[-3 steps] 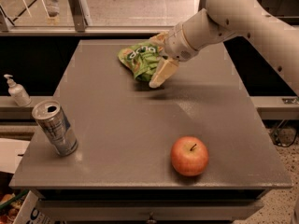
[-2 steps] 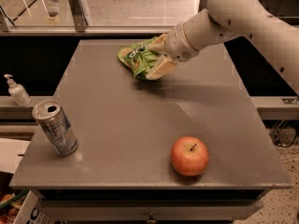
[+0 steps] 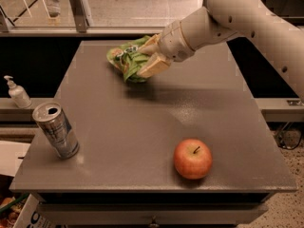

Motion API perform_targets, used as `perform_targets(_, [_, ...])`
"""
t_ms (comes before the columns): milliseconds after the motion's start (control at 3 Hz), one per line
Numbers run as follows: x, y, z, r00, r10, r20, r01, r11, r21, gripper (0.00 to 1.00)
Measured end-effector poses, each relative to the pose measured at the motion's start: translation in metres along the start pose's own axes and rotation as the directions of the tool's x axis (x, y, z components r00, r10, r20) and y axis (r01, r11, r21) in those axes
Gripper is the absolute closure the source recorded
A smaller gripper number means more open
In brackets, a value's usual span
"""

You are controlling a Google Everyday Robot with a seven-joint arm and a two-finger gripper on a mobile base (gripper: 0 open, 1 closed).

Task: Move green rice chip bag near redbull can

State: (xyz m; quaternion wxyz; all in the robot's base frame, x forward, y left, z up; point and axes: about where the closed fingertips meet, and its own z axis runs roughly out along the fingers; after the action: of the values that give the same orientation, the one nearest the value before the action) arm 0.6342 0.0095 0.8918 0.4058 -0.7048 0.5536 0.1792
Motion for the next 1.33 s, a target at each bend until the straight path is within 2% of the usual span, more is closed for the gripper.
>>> perform_targets(333, [-0.027,0.006,0.005,0.996,-0.024,0.082,0.027,0.9987,-0.043,1.00])
perform_targets(667, [-0.050,0.018,0.004,0.987,-0.053,0.151,0.070,0.9916,-0.109,1.00])
perform_targets(1000, [-0.060,0.040,0.001,0.979,-0.063,0.196,0.098,0.9796,-0.176,1.00])
perform_targets(1333, [-0.070,0.059,0.000,0.969,-0.076,0.234,0.126,0.9705,-0.206,1.00])
